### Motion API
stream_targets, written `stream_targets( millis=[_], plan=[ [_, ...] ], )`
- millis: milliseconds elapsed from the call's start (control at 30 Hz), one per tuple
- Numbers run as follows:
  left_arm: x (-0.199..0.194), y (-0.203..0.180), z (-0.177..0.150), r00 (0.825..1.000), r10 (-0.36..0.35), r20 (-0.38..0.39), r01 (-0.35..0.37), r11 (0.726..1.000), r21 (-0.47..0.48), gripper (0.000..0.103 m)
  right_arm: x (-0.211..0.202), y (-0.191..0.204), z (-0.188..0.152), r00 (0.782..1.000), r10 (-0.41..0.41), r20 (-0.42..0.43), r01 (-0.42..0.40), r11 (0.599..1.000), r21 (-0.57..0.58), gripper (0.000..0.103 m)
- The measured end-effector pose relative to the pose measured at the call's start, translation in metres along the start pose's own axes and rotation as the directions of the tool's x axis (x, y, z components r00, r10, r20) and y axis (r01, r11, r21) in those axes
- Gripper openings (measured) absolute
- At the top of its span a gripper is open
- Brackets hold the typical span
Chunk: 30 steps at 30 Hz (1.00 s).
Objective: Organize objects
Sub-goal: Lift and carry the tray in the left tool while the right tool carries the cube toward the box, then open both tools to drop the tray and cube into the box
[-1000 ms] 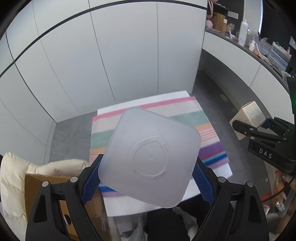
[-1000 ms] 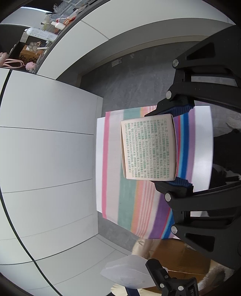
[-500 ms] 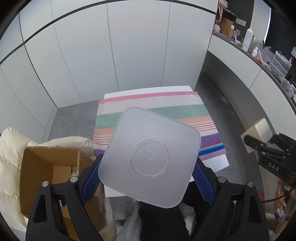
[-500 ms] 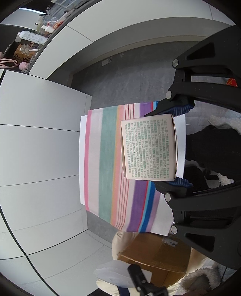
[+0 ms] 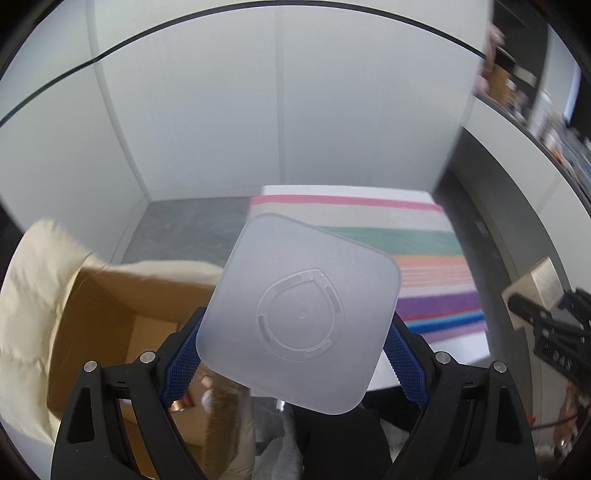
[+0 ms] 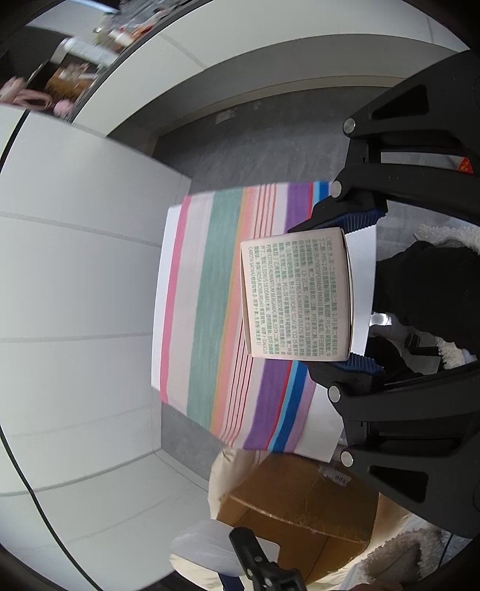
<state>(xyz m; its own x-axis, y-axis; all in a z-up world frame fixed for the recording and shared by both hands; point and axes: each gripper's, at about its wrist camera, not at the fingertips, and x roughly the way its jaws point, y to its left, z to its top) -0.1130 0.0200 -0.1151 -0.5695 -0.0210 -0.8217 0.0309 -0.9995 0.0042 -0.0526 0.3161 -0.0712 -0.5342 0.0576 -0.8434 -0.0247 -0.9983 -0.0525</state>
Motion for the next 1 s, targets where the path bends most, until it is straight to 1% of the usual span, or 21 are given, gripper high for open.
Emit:
stream_targets(
  millis=[100,233,267,367,533,600,767,933,1000],
  plan=[
    [0.001,0.029,-0.004,0.997,0.072,0.012,-0.071,0.995,-0.067,0.09,0.004,0.031,0.007,1.0,0.031,0.008,-0.03,0.998,-0.054,0.056],
    [0.0,0.074,-0.013,0.994,0.112,-0.015,-0.113,0.98,-0.163,0.09,0.009,0.08,0.017,0.995,0.093,0.016,-0.091,0.988,-0.128,0.056],
    [-0.002,0.083,-0.015,0.992,0.126,-0.018,-0.128,0.976,-0.176,0.09,0.011,0.1,0.019,0.993,0.115,0.015,-0.111,0.981,-0.158,0.056],
    [-0.011,0.114,-0.026,0.982,0.186,-0.023,-0.186,0.956,-0.226,0.09,0.013,0.144,0.023,0.987,0.162,0.011,-0.155,0.962,-0.225,0.056],
    [-0.026,0.166,-0.044,0.971,0.236,-0.046,-0.239,0.92,-0.312,0.09,0.015,0.214,0.023,0.972,0.235,-0.001,-0.224,0.924,-0.311,0.056],
    [-0.033,0.187,-0.052,0.963,0.264,-0.056,-0.267,0.903,-0.337,0.09,0.017,0.245,0.02,0.965,0.262,-0.016,-0.251,0.904,-0.347,0.056],
    [-0.042,0.219,-0.066,0.956,0.282,-0.084,-0.293,0.879,-0.377,0.09,0.02,0.307,0.012,0.951,0.306,-0.053,-0.3,0.86,-0.413,0.056],
    [-0.052,0.238,-0.073,0.952,0.297,-0.071,-0.299,0.857,-0.42,0.09,0.021,0.345,0.005,0.94,0.332,-0.073,-0.329,0.833,-0.444,0.057],
    [-0.053,0.241,-0.072,0.957,0.28,-0.078,-0.286,0.858,-0.427,0.09,0.023,0.35,0.004,0.936,0.343,-0.086,-0.345,0.833,-0.434,0.057]
  ],
)
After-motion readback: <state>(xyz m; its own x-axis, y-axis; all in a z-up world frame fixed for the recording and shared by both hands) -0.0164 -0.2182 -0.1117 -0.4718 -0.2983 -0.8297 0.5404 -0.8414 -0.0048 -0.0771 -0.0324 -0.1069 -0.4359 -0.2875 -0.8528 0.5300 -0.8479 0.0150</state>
